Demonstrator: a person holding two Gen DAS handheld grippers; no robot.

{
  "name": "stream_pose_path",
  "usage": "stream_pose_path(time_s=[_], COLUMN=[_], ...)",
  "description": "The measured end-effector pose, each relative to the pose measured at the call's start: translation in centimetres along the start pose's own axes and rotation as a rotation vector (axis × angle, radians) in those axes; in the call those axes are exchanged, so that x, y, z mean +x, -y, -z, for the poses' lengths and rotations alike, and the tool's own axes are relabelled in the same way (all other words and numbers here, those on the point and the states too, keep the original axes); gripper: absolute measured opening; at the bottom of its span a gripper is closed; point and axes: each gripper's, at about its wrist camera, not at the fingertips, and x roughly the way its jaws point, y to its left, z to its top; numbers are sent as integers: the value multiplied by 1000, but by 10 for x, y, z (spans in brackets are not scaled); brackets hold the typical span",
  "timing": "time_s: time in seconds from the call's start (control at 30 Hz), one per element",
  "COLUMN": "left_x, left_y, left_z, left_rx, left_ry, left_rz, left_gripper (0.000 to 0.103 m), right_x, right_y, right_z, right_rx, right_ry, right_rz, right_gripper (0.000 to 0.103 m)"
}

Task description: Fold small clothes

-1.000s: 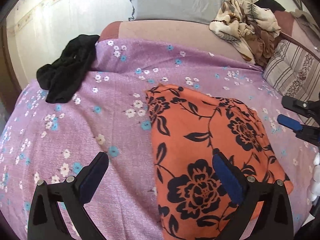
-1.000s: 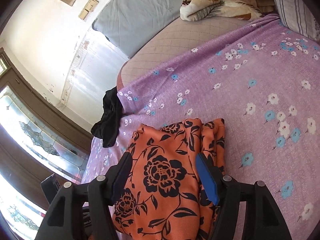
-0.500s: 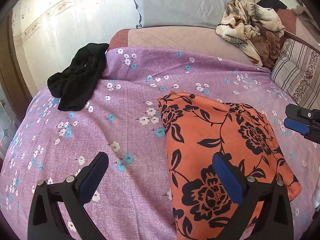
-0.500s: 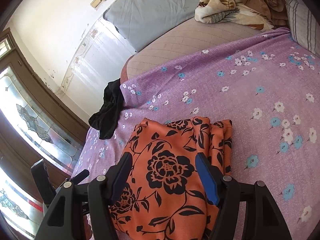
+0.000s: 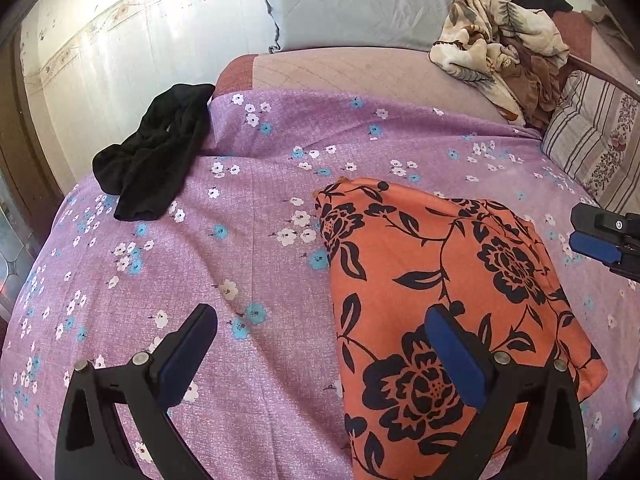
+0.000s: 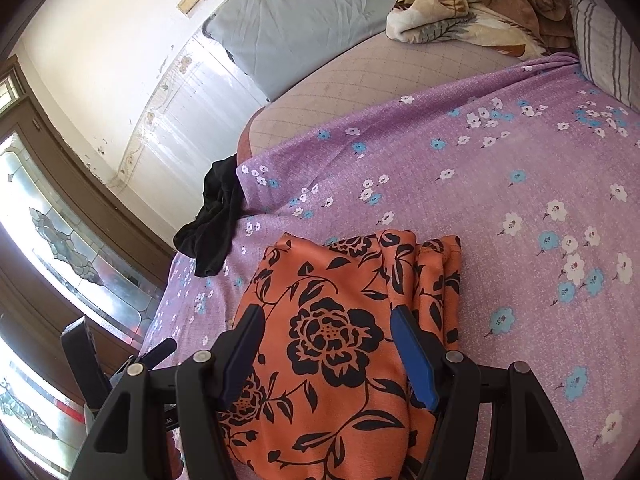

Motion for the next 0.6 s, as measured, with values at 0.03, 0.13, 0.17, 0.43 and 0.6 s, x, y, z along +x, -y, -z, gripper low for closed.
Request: stream_pose_path(time_s=[0.03,0.13,0.17,0.43,0.6], left_x=[0,2,2,4,6], left_y=[0,2,2,2,3], left_z=[0,1,1,1,3], left_rx=[1,3,3,2,7], left_ry=[-1,-6,-7,-11,-15], left_rz=[-1,-2,-2,-10,-21], left_gripper=[103,103,103,103,103], right_x=[0,2,2,7,13], right_y=[0,-2,-3,-6,-5], right_z=[0,1,2,5,7], right_rx=[-1,-6,-7,-18,-9], right_ry=[-1,-8,-9,-26,-41], right_rz=[0,-17,-18,-20,-21], right_gripper=[69,69,69,69,69])
